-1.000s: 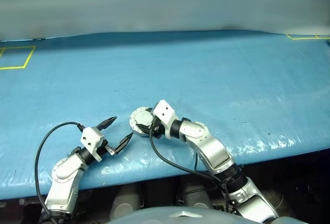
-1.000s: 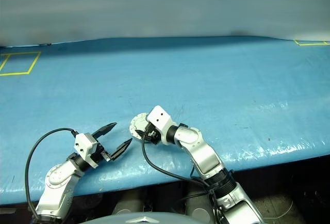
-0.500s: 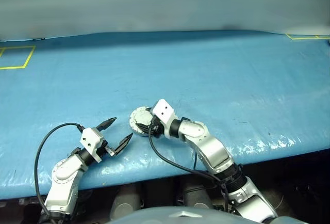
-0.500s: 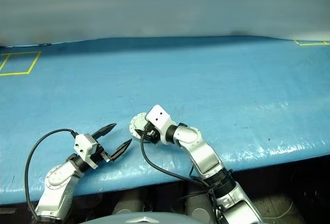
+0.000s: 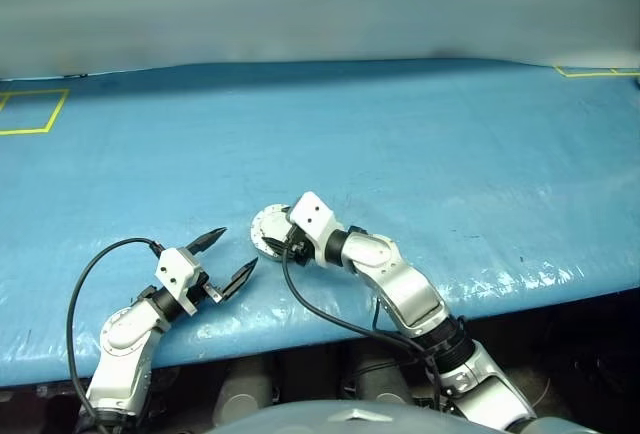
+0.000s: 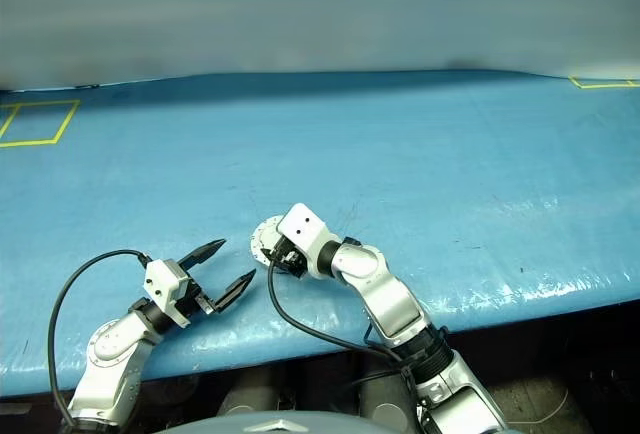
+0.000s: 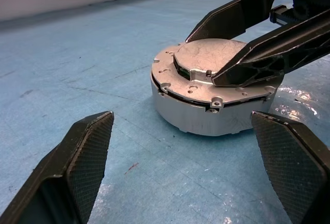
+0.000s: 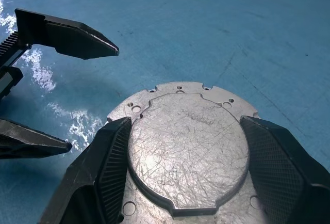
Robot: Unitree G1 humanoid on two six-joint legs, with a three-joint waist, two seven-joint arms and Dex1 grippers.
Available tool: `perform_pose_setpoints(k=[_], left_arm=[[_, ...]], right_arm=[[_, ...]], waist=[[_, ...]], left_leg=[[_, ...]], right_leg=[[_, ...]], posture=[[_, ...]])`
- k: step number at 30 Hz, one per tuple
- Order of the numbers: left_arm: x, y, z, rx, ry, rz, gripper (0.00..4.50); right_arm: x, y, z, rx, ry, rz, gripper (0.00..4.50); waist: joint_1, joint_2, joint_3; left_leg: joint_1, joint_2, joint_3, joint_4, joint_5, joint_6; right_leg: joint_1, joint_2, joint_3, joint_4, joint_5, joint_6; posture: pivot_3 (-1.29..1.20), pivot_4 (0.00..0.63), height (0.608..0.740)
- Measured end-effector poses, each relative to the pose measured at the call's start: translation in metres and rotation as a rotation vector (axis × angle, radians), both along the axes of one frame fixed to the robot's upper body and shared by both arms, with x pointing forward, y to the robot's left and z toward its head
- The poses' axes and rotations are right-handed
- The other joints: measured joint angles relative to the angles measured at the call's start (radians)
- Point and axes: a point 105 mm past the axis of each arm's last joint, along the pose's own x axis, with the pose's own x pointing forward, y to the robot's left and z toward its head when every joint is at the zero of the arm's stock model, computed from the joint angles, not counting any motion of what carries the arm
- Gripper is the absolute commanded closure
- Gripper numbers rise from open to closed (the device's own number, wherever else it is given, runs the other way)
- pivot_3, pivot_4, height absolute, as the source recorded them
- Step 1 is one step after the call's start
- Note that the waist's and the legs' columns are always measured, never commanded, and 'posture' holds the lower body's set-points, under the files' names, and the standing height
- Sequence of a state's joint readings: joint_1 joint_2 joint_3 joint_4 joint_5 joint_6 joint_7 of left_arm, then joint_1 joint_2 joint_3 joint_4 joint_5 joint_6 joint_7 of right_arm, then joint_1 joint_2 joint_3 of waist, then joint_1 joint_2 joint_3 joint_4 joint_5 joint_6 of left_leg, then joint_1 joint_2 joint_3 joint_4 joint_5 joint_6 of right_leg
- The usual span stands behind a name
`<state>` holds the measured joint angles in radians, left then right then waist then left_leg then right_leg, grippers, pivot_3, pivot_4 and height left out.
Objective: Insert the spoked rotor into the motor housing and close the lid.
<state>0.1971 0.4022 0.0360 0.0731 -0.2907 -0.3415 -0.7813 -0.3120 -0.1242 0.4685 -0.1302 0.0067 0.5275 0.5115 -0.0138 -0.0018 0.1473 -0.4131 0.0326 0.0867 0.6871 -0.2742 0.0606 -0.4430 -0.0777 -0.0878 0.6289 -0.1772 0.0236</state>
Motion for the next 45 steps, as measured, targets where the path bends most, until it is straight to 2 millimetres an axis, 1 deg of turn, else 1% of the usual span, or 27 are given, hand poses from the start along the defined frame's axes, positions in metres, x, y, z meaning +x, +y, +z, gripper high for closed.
perform_pose_setpoints(k=[12, 17, 22, 29, 33, 37, 44, 45], left_arm=[[0.0, 0.0, 0.0, 0.0, 0.0, 0.001, 0.0], [0.0, 0.001, -0.002, -0.002, 0.013, 0.006, 0.0], [0.0, 0.001, -0.006, -0.021, 0.053, 0.017, 0.0], [0.003, -0.004, 0.004, -0.105, 0.059, 0.023, 0.0], [0.005, -0.005, 0.009, -0.132, 0.06, 0.02, 0.0], [0.005, -0.005, 0.009, -0.144, 0.071, 0.02, 0.0], [0.005, -0.006, 0.009, -0.146, 0.072, 0.021, 0.0], [0.005, -0.007, 0.009, -0.153, 0.076, 0.02, 0.17]], right_arm=[[0.001, 0.004, 0.0, -0.032, -0.002, -0.002, 1.47], [0.001, 0.004, -0.003, -0.066, -0.036, 0.012, 1.47], [0.003, 0.004, -0.007, -0.051, -0.015, 0.002, 1.47], [0.006, 0.002, -0.008, -0.024, 0.011, -0.006, 1.47], [0.009, 0.0, -0.008, -0.036, 0.001, -0.003, 1.47], [0.011, -0.002, -0.008, -0.075, -0.047, 0.011, 1.47], [0.012, -0.002, -0.009, -0.074, -0.06, 0.013, 1.47], [0.012, -0.002, -0.009, -0.074, -0.061, 0.014, 1.47]], waist=[[-0.005, 0.0, 0.0], [-0.007, 0.0, 0.0], [-0.007, -0.002, -0.002], [-0.006, -0.002, -0.002], [-0.005, -0.002, -0.002], [0.001, -0.002, -0.002], [0.001, -0.002, -0.003], [0.001, -0.002, -0.003]], left_leg=[[0.001, 0.001, 0.0, 0.0, 0.0, 0.0], [0.003, 0.002, 0.0, 0.0, 0.0, -0.001], [0.005, 0.004, 0.0, 0.0, 0.001, -0.002], [0.005, 0.005, 0.0, 0.0, 0.002, -0.003], [0.005, 0.005, 0.0, 0.0, 0.002, -0.003], [0.005, 0.004, 0.0, 0.0, 0.002, -0.003], [0.005, 0.005, 0.0, 0.0, 0.002, -0.003], [0.005, 0.005, 0.0, 0.0, 0.002, -0.003]], right_leg=[[0.0, 0.001, 0.0, 0.0, 0.0, 0.0], [0.0, 0.001, 0.0, 0.0, 0.0, 0.0], [0.0, 0.001, -0.002, 0.0, 0.0, -0.001], [0.0, 0.001, -0.003, 0.0, 0.0, -0.002], [0.0, 0.001, -0.003, 0.0, 0.001, -0.002], [0.0, 0.001, -0.003, 0.0, 0.001, -0.002], [0.0, 0.001, -0.003, 0.0, 0.0, -0.002], [0.0, 0.001, -0.003, 0.0, 0.0, -0.002]], posture=[[0.0, 0.15, 0.74], [0.0, 0.15, 0.74], [0.0, 0.15, 0.74], [0.0, 0.15, 0.74], [0.0, 0.15, 0.74], [0.0, 0.15, 0.74], [0.0, 0.15, 0.74], [0.0, 0.15, 0.74]])
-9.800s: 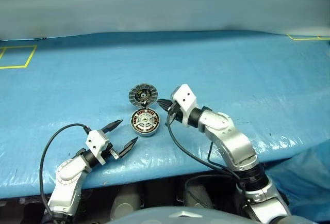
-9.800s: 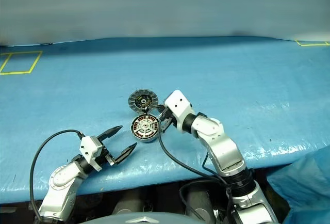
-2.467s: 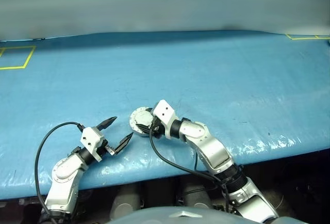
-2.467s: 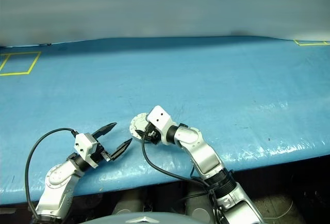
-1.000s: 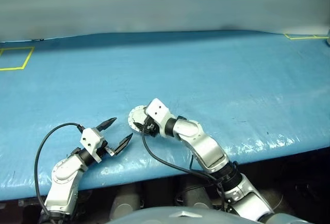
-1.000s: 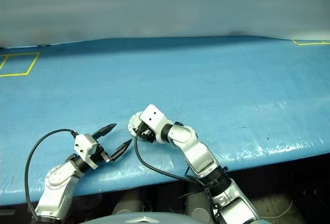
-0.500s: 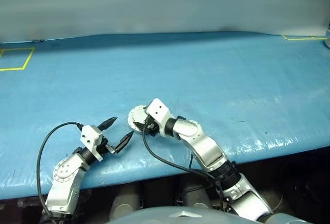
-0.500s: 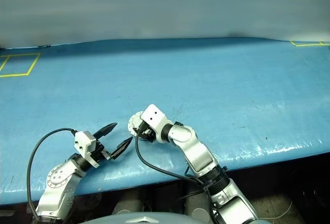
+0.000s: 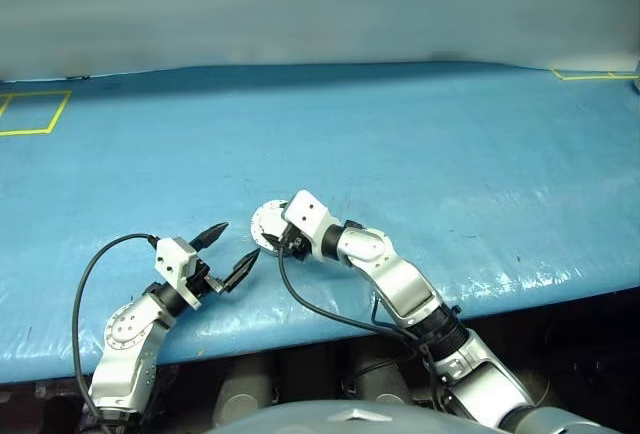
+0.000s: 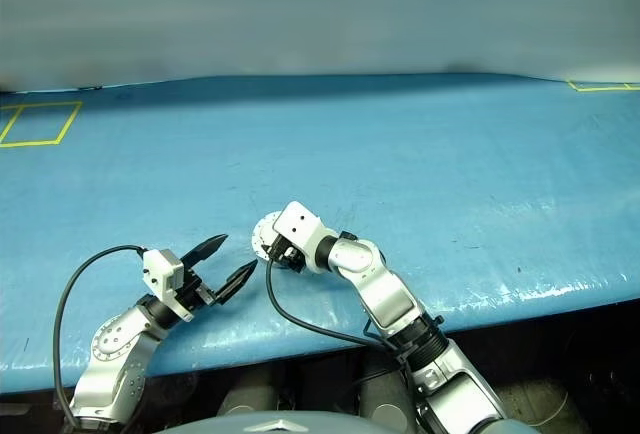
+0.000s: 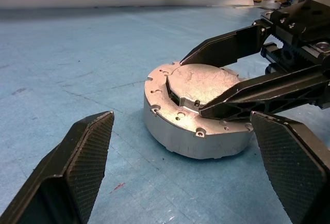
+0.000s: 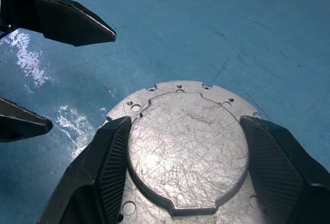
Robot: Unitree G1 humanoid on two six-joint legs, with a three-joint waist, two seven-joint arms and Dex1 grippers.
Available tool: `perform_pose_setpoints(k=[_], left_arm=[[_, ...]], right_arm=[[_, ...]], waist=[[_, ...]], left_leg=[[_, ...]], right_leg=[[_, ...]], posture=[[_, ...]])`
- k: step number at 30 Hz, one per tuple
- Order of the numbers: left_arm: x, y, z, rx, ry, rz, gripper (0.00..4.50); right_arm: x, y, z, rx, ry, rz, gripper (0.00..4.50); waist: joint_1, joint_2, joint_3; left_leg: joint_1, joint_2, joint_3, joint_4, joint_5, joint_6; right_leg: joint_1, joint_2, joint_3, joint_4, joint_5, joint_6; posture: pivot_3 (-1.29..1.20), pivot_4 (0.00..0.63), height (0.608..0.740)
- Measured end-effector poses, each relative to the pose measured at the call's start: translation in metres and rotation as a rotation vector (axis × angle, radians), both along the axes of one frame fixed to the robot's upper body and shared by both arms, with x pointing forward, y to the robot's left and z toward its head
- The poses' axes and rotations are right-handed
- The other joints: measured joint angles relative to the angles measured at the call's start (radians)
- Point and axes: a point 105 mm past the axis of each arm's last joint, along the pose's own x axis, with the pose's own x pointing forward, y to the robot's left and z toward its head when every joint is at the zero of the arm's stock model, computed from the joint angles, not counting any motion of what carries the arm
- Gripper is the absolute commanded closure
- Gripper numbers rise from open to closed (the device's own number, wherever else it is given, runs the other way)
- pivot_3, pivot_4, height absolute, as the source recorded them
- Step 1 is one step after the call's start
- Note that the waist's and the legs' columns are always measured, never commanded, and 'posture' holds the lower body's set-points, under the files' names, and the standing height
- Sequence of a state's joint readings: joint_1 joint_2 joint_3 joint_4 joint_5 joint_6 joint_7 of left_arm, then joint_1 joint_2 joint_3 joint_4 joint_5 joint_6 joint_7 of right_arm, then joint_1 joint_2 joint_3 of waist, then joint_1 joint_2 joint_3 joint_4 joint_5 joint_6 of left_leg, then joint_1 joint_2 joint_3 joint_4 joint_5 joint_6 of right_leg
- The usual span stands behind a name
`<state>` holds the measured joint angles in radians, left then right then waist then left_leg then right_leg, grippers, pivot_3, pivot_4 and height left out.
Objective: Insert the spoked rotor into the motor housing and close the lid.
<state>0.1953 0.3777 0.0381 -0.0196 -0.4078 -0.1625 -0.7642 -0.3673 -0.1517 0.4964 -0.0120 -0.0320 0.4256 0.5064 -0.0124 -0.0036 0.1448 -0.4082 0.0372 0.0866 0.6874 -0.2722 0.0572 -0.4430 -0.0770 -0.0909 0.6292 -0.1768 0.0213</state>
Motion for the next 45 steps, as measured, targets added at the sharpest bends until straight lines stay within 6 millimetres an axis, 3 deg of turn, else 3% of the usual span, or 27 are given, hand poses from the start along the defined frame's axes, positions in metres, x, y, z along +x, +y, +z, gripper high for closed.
perform_pose_setpoints(k=[3, 8, 13, 14, 32, 36, 37, 45], left_arm=[[0.002, -0.003, 0.003, -0.049, 0.005, 0.001, 0.87], [0.011, -0.009, 0.01, -0.039, -0.019, -0.014, 2.62], [0.014, -0.014, 0.004, 0.019, -0.008, -0.031, 4.31], [0.014, -0.015, 0.002, 0.025, -0.003, -0.039, 4.46], [0.021, -0.023, -0.005, 0.144, -0.016, -0.033, 4.46], [0.02, -0.026, -0.004, 0.142, -0.02, -0.047, 4.5], [0.02, -0.026, -0.004, 0.143, -0.02, -0.048, 4.5], [0.02, -0.027, -0.003, 0.157, -0.029, -0.05, 4.5]], right_arm=[[0.0, 0.0, 0.0, 0.0, 0.0, 0.0, 1.47], [0.0, 0.0, 0.0, 0.001, -0.001, 0.0, 1.47], [-0.001, 0.0, 0.0, 0.004, -0.002, -0.004, 1.47], [-0.001, 0.0, 0.001, 0.004, -0.003, -0.004, 1.47], [-0.002, -0.003, 0.003, 0.003, -0.001, -0.018, 1.47], [-0.004, -0.008, 0.004, -0.014, -0.006, -0.005, 0.15], [-0.004, -0.01, 0.004, -0.021, -0.009, 0.003, 0.03], [-0.017, -0.023, 0.019, -0.034, -0.062, 0.038, 0.03]], waist=[[0.0, 0.0, 0.0], [0.0, 0.0, 0.0], [0.001, 0.0, 0.0], [0.001, 0.0, 0.0], [0.004, 0.001, 0.0], [0.006, 0.001, 0.0], [0.006, 0.001, 0.0], [0.007, 0.001, 0.001]], left_leg=[[0.0, 0.0, 0.0, 0.0, 0.0, 0.0], [0.0, 0.0, 0.0, 0.0, 0.0, 0.0], [0.0, 0.0, 0.0, 0.0, 0.0, 0.0], [-0.001, 0.0, 0.0, 0.0, 0.0, 0.0], [-0.002, -0.001, -0.002, 0.0, 0.0, 0.0], [-0.003, -0.001, -0.003, -0.001, -0.001, 0.001], [-0.003, -0.001, -0.003, -0.001, -0.001, 0.001], [-0.005, -0.001, -0.003, -0.001, -0.001, 0.001]], right_leg=[[0.0, 0.0, 0.0, 0.0, 0.0, 0.0], [0.0, 0.0, 0.0, 0.0, 0.0, 0.0], [0.0, 0.0, -0.001, 0.0, 0.0, 0.0], [0.0, 0.0, -0.001, 0.0, 0.0, 0.0], [-0.001, -0.002, -0.003, -0.001, 0.0, 0.0], [-0.001, -0.002, -0.004, -0.002, 0.0, 0.0], [-0.001, -0.002, -0.004, -0.002, 0.0, 0.0], [-0.002, -0.002, -0.004, -0.003, 0.0, 0.0]], posture=[[0.0, 0.15, 0.74], [0.0, 0.15, 0.74], [0.0, 0.15, 0.74], [0.0, 0.15, 0.74], [0.0, 0.15, 0.74], [0.0, 0.15, 0.74], [0.0, 0.15, 0.74], [0.0, 0.15, 0.74]])
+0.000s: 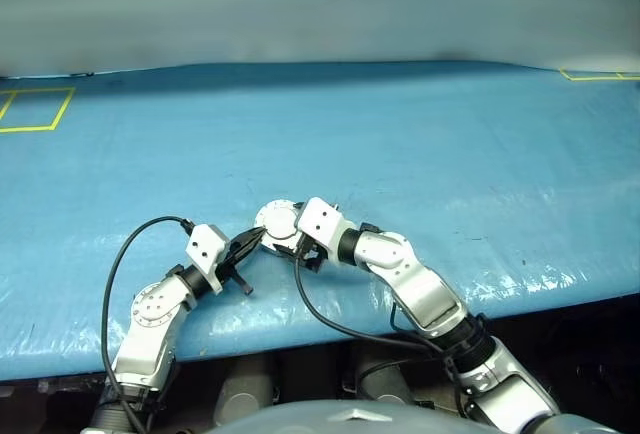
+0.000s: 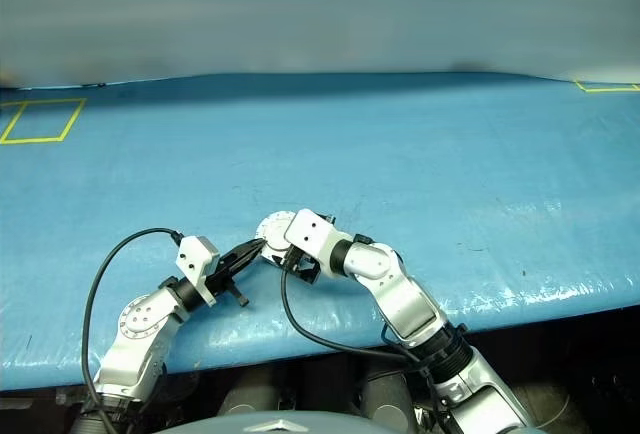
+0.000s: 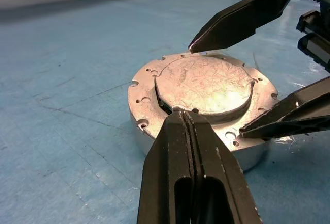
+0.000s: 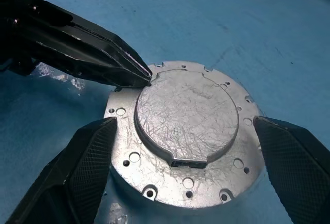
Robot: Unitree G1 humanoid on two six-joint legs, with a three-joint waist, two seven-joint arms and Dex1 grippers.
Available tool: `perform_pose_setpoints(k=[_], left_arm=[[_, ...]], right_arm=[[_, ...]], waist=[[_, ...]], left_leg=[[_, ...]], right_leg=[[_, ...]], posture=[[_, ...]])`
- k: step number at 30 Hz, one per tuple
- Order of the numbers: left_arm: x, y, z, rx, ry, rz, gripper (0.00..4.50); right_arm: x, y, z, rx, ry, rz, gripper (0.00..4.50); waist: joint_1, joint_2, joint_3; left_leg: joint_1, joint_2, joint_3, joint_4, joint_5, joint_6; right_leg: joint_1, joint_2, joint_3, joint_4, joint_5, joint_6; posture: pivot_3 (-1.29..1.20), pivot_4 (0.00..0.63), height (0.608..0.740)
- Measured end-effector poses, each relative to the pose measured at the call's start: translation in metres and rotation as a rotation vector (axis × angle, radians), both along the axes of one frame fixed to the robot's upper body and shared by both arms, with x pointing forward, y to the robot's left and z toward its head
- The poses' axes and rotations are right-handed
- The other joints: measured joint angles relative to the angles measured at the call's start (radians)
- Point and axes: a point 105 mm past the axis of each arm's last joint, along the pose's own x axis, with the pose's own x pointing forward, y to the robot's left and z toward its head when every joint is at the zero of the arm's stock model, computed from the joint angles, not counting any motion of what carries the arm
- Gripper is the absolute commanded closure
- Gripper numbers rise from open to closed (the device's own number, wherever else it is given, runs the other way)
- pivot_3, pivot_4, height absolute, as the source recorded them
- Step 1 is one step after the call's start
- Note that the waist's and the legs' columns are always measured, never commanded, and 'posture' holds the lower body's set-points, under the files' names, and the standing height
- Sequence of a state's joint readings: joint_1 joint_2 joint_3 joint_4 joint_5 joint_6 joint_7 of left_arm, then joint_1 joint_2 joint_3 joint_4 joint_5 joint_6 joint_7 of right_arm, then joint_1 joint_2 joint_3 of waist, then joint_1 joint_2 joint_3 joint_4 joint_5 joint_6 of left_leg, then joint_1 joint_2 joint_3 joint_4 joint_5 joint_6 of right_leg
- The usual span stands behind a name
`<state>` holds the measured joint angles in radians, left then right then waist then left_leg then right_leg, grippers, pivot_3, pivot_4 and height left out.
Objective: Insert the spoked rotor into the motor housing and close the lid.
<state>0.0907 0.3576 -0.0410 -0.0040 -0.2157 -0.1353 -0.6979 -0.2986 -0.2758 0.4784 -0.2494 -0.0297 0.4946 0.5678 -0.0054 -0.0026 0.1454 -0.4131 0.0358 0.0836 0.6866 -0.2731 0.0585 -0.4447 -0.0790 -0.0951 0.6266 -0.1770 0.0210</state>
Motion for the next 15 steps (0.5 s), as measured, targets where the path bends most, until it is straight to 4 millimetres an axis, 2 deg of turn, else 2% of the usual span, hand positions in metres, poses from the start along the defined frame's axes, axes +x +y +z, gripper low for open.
perform_pose_setpoints(k=[4, 7, 11, 15], left_arm=[[0.0, 0.0, 0.0, 0.001, 0.001, 0.0, 4.5], [0.0, 0.0, 0.0, 0.001, 0.0, 0.0, 4.5], [0.0, 0.0, 0.0, 0.001, -0.003, 0.0, 4.5], [0.0, 0.0, 0.001, 0.002, -0.008, 0.0, 4.5]], right_arm=[[0.006, -0.014, 0.024, 0.124, 0.035, -0.07, 0.03], [0.016, -0.03, 0.03, 0.23, 0.123, -0.172, 0.03], [0.024, -0.044, 0.012, 0.312, 0.298, -0.318, 0.03], [0.01, -0.032, -0.006, 0.406, 0.505, -0.308, 0.03]], waist=[[0.001, 0.0, 0.0], [0.002, 0.0, 0.0], [0.002, 0.0, 0.0], [0.002, 0.001, 0.001]], left_leg=[[0.0, 0.0, 0.0, 0.0, 0.0, 0.0], [0.0, 0.0, 0.0, 0.0, 0.0, 0.0], [-0.001, 0.0, 0.0, -0.001, 0.0, 0.0], [-0.002, 0.0, 0.0, -0.002, 0.0, 0.0]], right_leg=[[0.0, 0.0, -0.001, 0.0, 0.0, 0.0], [0.0, 0.0, -0.001, 0.0, 0.0, 0.0], [0.0, 0.0, -0.001, 0.0, 0.0, -0.001], [0.001, 0.0, 0.0, 0.0, -0.001, -0.001]], posture=[[0.0, 0.15, 0.74], [0.0, 0.15, 0.74], [0.0, 0.15, 0.74], [0.0, 0.15, 0.74]])
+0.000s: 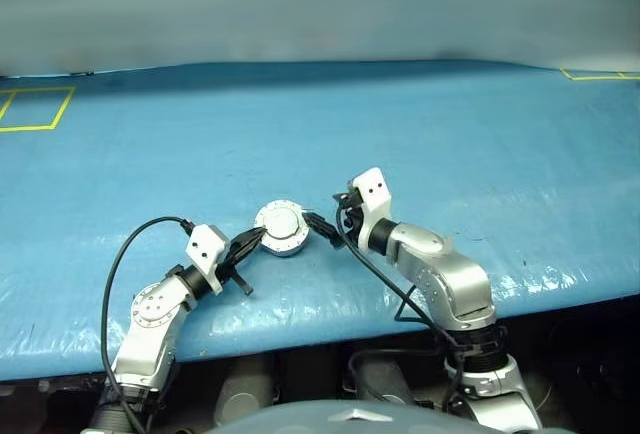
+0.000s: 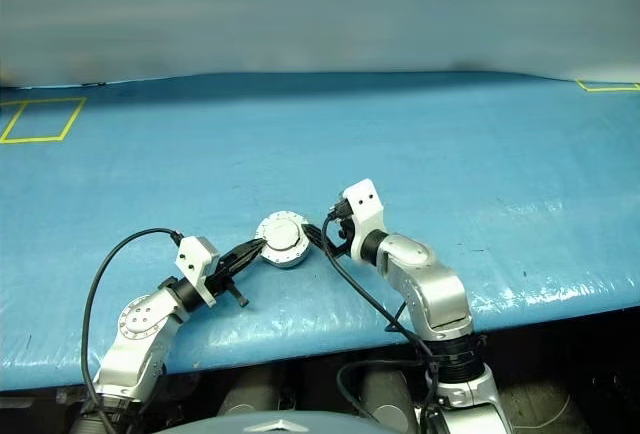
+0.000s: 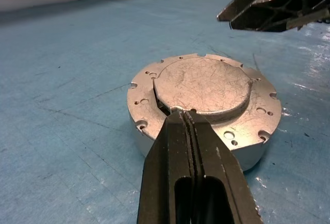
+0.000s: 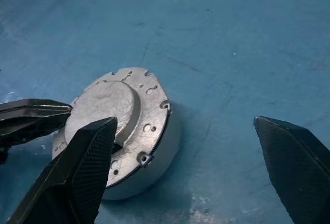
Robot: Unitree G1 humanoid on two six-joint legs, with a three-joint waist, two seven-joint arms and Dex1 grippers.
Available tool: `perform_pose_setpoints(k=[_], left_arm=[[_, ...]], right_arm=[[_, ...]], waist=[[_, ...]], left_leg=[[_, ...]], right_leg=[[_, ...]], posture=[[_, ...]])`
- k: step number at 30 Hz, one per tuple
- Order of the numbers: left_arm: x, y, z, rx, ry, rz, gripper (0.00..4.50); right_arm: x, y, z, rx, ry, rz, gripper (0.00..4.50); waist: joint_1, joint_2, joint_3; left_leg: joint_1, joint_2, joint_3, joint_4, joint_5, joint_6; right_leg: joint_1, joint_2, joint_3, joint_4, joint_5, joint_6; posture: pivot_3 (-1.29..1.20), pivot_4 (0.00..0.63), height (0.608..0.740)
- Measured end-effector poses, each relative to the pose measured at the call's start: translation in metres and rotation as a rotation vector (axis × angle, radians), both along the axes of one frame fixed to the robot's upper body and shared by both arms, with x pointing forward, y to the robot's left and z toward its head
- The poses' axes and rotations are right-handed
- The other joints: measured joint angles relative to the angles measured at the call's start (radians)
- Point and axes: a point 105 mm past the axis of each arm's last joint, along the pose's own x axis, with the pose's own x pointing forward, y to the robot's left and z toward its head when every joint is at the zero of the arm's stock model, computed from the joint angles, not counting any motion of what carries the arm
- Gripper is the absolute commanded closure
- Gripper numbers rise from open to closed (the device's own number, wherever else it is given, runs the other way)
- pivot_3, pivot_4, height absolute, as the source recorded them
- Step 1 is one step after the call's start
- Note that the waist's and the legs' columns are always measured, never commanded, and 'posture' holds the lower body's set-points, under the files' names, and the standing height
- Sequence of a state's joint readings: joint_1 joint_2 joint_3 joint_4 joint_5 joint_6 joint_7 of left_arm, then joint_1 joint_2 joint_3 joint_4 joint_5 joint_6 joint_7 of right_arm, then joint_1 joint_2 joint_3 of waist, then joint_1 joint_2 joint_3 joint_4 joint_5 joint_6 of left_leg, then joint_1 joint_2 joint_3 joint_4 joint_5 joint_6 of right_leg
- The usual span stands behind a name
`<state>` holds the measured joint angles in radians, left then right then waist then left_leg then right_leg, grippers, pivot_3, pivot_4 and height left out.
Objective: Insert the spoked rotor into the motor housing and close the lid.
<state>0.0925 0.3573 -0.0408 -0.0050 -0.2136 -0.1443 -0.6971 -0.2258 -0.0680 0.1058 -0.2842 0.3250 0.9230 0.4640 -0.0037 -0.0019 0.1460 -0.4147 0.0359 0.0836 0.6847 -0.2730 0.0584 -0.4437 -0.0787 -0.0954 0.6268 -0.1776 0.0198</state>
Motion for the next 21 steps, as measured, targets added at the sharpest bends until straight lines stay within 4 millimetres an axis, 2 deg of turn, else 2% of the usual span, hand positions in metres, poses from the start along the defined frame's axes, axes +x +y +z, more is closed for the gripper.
perform_pose_setpoints(k=[4, 10, 20, 21], left_arm=[[0.0, 0.0, 0.0, 0.006, -0.001, 0.0, 4.5], [0.0, 0.0, 0.0, 0.01, -0.008, 0.004, 4.5], [-0.002, 0.002, -0.001, 0.013, -0.01, 0.01, 4.5], [-0.002, 0.003, -0.001, 0.014, -0.011, 0.011, 4.5]], right_arm=[[-0.01, 0.015, -0.003, 0.135, 0.133, 0.036, 0.03], [-0.008, 0.013, -0.018, 0.271, 0.33, -0.019, 0.03], [0.003, 0.004, -0.018, 0.446, 0.473, -0.08, 0.03], [0.002, 0.004, -0.018, 0.456, 0.483, -0.081, 0.41]], waist=[[0.0, 0.0, 0.0], [-0.002, 0.002, 0.001], [-0.006, 0.002, 0.001], [-0.007, 0.002, 0.001]], left_leg=[[0.001, 0.0, 0.0, 0.0, 0.0, 0.0], [0.001, 0.0, 0.0, 0.0, 0.0, 0.0], [0.001, 0.0, 0.0, 0.0, 0.0, 0.0], [0.001, 0.0, 0.0, 0.0, 0.0, 0.0]], right_leg=[[-0.001, 0.0, 0.0, 0.0, 0.0, 0.0], [-0.001, 0.0, 0.0, 0.0, 0.0, 0.0], [0.0, 0.0, 0.0, 0.0, 0.0, 0.0], [0.0, 0.0, 0.0, 0.0, 0.0, 0.0]], posture=[[0.0, 0.15, 0.74], [0.0, 0.15, 0.74], [0.0, 0.15, 0.74], [0.0, 0.15, 0.74]])
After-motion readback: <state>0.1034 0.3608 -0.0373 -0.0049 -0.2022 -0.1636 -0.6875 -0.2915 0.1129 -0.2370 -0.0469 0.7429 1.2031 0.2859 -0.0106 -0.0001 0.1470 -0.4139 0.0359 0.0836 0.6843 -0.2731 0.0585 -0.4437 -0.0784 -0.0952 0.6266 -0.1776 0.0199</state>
